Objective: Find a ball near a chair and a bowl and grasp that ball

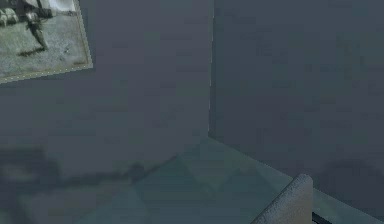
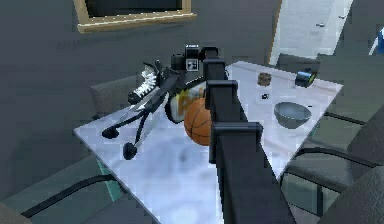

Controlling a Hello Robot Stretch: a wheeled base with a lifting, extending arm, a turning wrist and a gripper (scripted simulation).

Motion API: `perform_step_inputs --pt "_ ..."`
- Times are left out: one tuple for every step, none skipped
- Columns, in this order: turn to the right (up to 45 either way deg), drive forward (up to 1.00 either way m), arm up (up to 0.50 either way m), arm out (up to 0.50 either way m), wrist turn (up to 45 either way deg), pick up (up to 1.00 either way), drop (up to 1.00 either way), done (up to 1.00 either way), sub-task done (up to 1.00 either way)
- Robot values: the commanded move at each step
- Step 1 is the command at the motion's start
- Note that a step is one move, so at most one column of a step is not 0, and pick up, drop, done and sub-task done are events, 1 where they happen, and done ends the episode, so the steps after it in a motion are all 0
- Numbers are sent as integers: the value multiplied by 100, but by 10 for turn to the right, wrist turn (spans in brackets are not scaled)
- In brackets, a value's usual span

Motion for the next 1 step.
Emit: perform_step_inputs --pt "0 0 0 0 450 0 0 0 0"
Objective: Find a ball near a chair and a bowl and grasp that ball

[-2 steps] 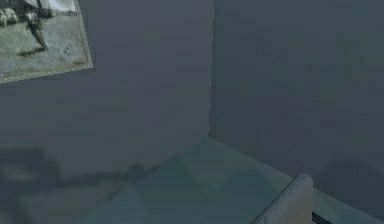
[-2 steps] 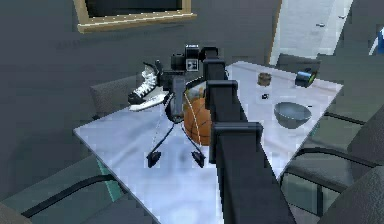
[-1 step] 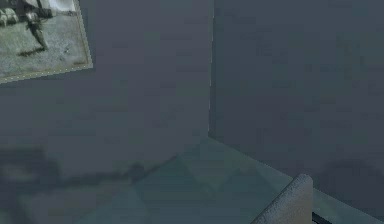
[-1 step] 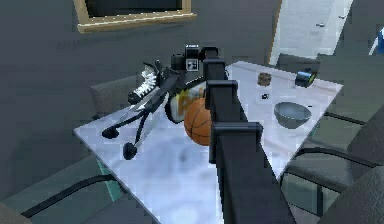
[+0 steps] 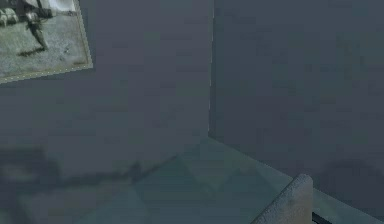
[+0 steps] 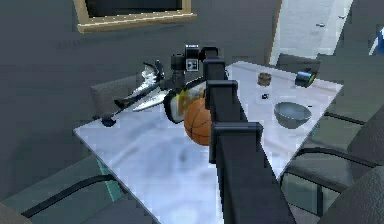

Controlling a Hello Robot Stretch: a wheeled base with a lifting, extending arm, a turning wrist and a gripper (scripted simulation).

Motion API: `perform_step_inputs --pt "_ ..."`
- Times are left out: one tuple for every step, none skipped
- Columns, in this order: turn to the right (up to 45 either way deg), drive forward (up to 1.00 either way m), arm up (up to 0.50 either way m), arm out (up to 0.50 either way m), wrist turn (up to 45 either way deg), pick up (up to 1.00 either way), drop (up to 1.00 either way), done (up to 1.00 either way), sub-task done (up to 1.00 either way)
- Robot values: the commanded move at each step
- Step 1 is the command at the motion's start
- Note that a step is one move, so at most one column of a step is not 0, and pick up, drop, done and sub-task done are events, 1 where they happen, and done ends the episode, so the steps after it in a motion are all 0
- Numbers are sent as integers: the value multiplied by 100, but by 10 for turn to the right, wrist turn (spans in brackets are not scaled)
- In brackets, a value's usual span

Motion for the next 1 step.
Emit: perform_step_inputs --pt "0 0 0 0 450 0 0 0 0"
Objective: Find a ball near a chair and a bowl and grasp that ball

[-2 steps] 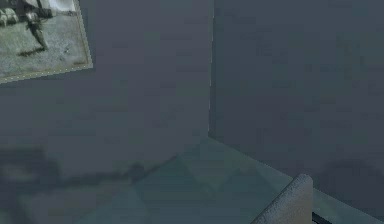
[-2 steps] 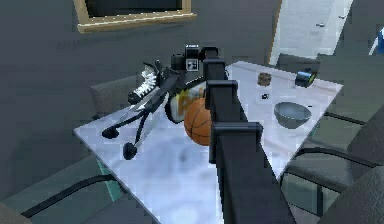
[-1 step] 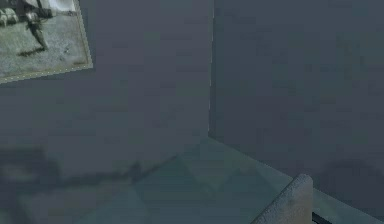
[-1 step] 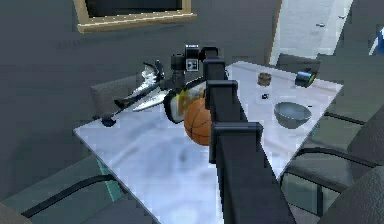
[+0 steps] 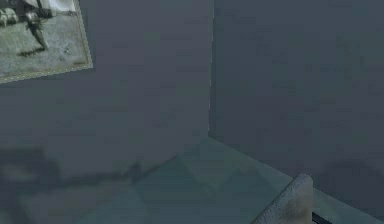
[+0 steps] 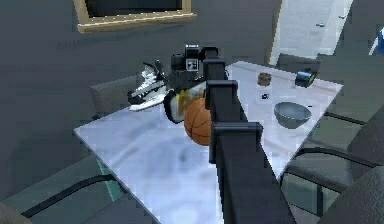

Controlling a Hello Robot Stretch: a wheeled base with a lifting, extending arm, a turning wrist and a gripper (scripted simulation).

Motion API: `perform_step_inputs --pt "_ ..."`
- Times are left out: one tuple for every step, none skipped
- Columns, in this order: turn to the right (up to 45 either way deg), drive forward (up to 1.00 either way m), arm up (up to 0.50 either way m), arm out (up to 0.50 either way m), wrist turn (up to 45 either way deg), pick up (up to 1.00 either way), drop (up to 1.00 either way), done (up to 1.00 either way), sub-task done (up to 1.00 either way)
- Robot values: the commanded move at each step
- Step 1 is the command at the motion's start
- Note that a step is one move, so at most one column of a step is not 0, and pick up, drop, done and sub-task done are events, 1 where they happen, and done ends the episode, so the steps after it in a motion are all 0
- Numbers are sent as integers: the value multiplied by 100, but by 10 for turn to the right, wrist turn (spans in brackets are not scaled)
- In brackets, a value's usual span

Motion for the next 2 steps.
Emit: perform_step_inputs --pt "0 0 0 0 450 0 0 0 0" --pt "0 0 0 0 270 0 0 0 0"
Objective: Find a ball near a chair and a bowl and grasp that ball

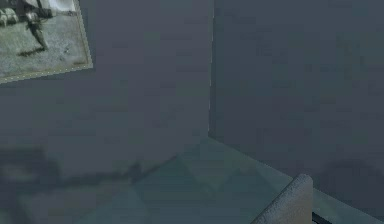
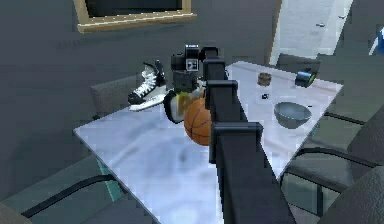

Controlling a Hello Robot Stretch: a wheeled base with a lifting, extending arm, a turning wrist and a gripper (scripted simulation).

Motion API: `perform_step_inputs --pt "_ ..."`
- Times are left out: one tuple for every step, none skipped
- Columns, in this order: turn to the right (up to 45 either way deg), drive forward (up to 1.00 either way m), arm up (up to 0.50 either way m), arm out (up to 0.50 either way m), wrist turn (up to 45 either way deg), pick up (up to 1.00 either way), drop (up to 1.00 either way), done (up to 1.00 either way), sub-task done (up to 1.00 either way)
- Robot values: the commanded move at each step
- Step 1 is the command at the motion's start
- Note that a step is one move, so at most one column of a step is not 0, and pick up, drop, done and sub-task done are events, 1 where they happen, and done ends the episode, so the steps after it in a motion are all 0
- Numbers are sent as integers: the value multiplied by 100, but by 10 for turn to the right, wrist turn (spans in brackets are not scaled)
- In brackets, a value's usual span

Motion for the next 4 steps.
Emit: perform_step_inputs --pt "0 0 -20 0 0 0 0 0 0" --pt "0 0 0 0 0 100 0 0 0" --pt "0 0 10 0 0 0 0 0 0" --pt "0 0 0 0 0 0 0 100 0"
